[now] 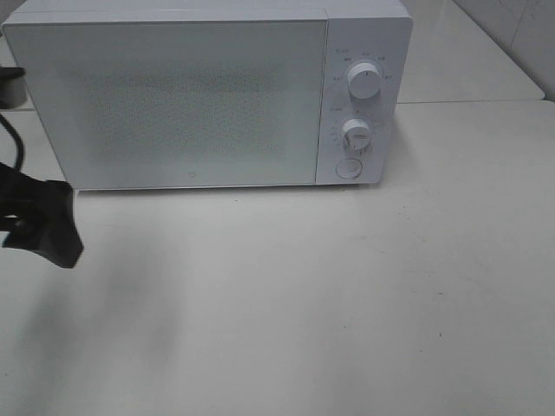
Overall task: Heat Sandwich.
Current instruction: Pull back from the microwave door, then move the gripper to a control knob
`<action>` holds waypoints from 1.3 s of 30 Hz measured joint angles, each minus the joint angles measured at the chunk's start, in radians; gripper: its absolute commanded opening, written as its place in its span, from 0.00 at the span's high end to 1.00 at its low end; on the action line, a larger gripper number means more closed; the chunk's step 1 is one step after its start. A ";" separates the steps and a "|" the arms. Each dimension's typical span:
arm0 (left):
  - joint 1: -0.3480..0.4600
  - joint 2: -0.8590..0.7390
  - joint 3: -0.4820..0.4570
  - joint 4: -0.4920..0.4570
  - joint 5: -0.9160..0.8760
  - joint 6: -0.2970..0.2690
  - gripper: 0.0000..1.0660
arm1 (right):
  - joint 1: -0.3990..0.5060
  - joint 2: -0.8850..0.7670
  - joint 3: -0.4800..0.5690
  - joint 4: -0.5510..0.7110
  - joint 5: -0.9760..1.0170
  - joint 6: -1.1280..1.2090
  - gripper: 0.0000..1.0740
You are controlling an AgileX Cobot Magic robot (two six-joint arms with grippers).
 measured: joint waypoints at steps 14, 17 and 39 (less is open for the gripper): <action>0.265 -0.296 0.053 0.045 0.211 0.000 0.07 | 0.000 0.000 0.000 0.000 0.000 0.000 0.30; 0.267 -0.355 0.086 0.046 0.229 0.000 0.07 | 0.000 0.000 0.000 0.000 0.000 0.000 0.30; 0.268 -1.048 0.322 0.026 0.256 0.079 0.08 | 0.000 0.000 0.000 0.000 0.000 0.000 0.30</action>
